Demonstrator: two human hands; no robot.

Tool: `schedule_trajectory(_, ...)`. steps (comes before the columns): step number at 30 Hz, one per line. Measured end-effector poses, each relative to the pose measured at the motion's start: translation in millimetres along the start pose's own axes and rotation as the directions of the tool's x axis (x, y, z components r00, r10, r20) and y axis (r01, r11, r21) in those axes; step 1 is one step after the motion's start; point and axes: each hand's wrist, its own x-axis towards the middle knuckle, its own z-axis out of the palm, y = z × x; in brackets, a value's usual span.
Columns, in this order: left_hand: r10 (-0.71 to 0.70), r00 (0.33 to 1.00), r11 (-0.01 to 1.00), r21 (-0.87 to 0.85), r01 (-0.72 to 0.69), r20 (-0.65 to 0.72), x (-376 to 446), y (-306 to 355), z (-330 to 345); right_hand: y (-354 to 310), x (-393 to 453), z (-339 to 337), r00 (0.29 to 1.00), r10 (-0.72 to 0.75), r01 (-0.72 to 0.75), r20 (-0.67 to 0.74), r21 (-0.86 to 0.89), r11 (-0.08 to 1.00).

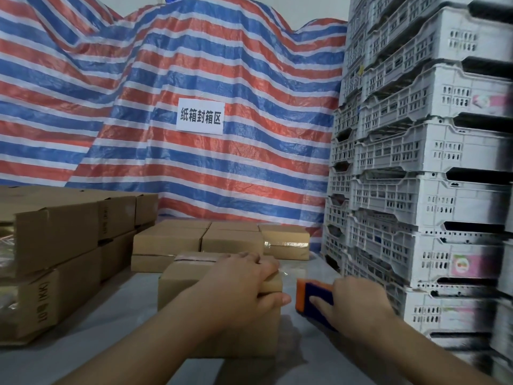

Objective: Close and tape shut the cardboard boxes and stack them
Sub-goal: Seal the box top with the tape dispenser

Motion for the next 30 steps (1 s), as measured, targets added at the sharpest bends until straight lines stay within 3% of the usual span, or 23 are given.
schedule_trajectory(7, 0.013, 1.000, 1.000, 0.002, -0.013, -0.007, -1, 2, -3, -7, -10, 4, 0.998, 0.060, -0.059, 0.026, -0.029, 0.998)
schedule_trajectory(9, 0.019, 1.000, 1.000, 0.001, -0.019, -0.021, -1, 2, -3, -7, -5, -10, 0.998, 0.030, -0.030, -0.064, -0.008, 1.000)
schedule_trajectory(11, 0.017, 0.999, 1.000, -0.003, -0.017, -0.031, -1, 3, -2, -7, 2, -25, 0.969, 0.053, 0.013, -0.240, 0.265, 0.964)
schedule_trajectory(13, 0.013, 0.999, 1.000, -0.002, -0.013, -0.038, 0, 4, -1, -13, 7, -39, 0.952, 0.093, 0.098, -0.292, 0.576, 0.812)
schedule_trajectory(15, 0.010, 0.999, 1.000, -0.002, -0.010, -0.039, 0, 4, -1, -25, 10, -48, 0.981, 0.086, 0.078, -0.176, 0.754, 0.652)
schedule_trajectory(19, 0.009, 0.999, 1.000, 0.023, -0.008, -0.051, -1, 6, -2, -45, 9, -49, 0.985, 0.007, -0.165, 0.171, 0.934, 0.316)
schedule_trajectory(24, 0.012, 0.998, 0.999, 0.037, -0.009, -0.064, -2, 5, -1, -50, 8, -32, 0.977, 0.052, -0.215, 0.208, 0.948, 0.234)
schedule_trajectory(30, 0.030, 0.992, 0.999, 0.040, -0.025, -0.123, -3, 3, 4, -69, 2, -16, 0.955, 0.005, -0.296, 0.297, 0.954, 0.042)
